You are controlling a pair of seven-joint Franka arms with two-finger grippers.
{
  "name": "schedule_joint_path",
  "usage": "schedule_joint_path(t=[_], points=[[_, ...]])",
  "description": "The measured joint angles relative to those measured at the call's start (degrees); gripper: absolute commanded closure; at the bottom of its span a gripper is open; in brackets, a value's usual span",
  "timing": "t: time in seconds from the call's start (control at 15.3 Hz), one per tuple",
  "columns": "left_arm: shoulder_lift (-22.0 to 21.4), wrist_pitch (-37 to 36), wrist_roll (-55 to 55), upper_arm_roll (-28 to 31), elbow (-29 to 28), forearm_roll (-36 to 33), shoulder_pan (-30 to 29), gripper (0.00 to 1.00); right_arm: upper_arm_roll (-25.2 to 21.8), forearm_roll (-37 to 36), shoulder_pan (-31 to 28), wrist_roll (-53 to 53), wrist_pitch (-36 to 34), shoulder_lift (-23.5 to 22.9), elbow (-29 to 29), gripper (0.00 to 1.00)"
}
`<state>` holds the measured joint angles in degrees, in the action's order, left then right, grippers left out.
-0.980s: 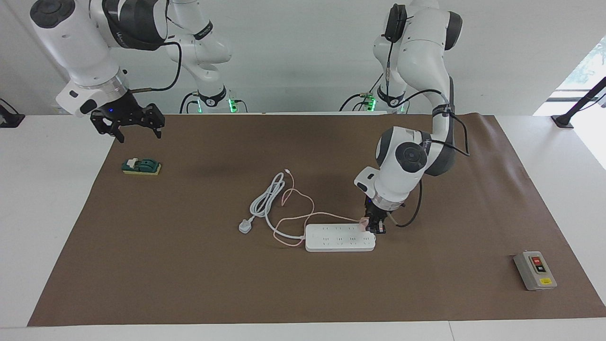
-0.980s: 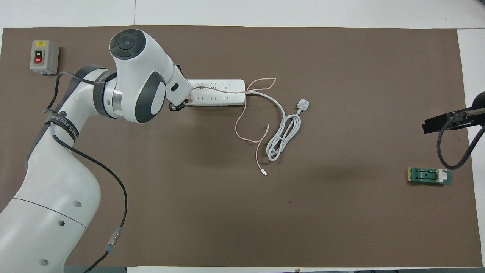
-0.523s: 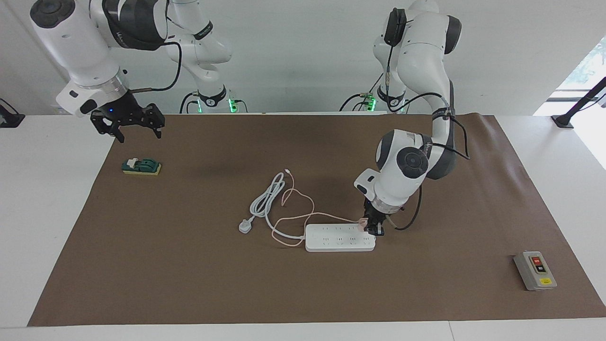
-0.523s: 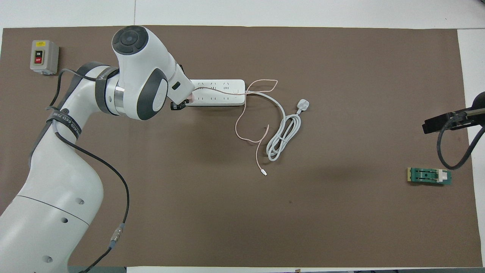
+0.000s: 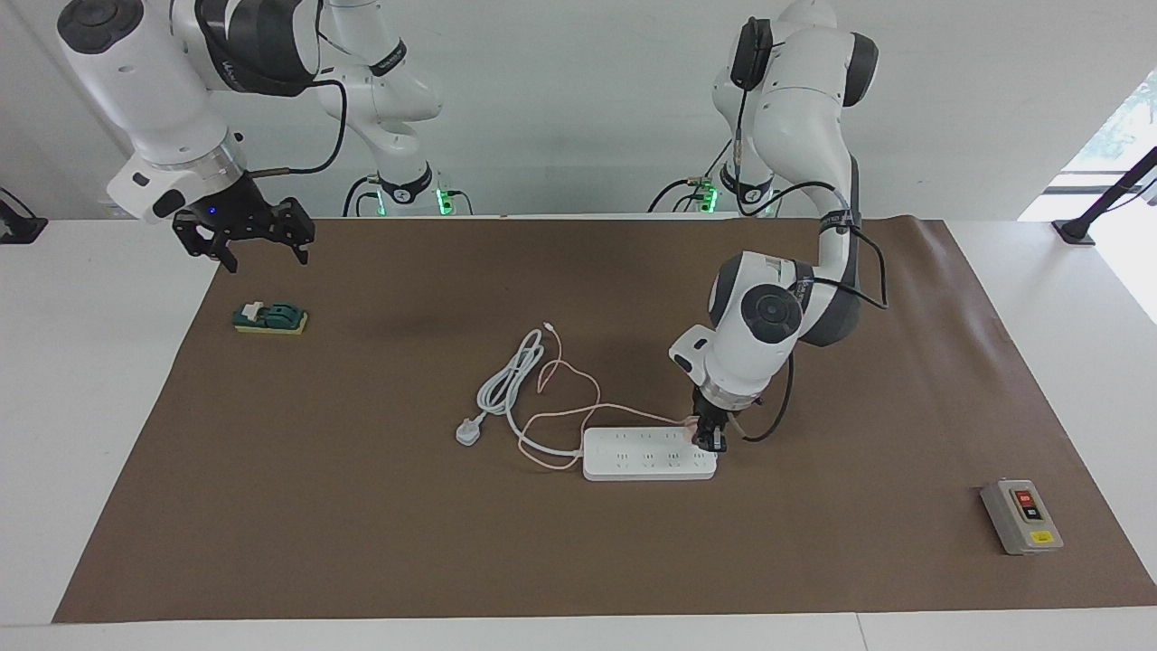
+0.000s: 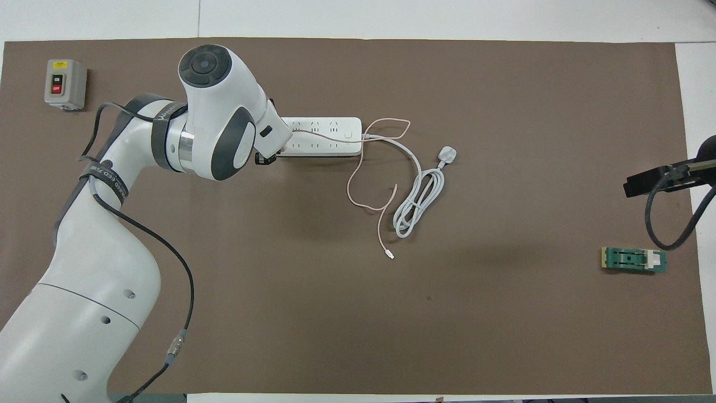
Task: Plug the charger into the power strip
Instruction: 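Push the pink charger into the power strip socket with the left gripper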
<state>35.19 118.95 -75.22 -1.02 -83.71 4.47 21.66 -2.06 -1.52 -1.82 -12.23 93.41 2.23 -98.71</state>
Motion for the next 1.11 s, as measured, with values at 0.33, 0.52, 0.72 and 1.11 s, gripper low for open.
schedule_joint_path(t=[0.33,0.52,0.72,1.11], points=[[-0.1,0.1,-0.3,0.0,-0.2,2.1,-0.6,1.0,0.0,0.0,0.0,0.0,0.0,0.0,0.0,0.0],[-0.1,0.1,-0.3,0.0,-0.2,2.4,-0.7,1.0,0.0,0.0,0.0,0.0,0.0,0.0,0.0,0.0],[-0.1,0.1,-0.3,0.0,-0.2,2.5,-0.7,1.0,0.0,0.0,0.0,0.0,0.0,0.0,0.0,0.0],[-0.4,0.6,0.4,0.0,-0.7,3.4,-1.0,1.0,0.0,0.0,0.0,0.0,0.0,0.0,0.0,0.0]])
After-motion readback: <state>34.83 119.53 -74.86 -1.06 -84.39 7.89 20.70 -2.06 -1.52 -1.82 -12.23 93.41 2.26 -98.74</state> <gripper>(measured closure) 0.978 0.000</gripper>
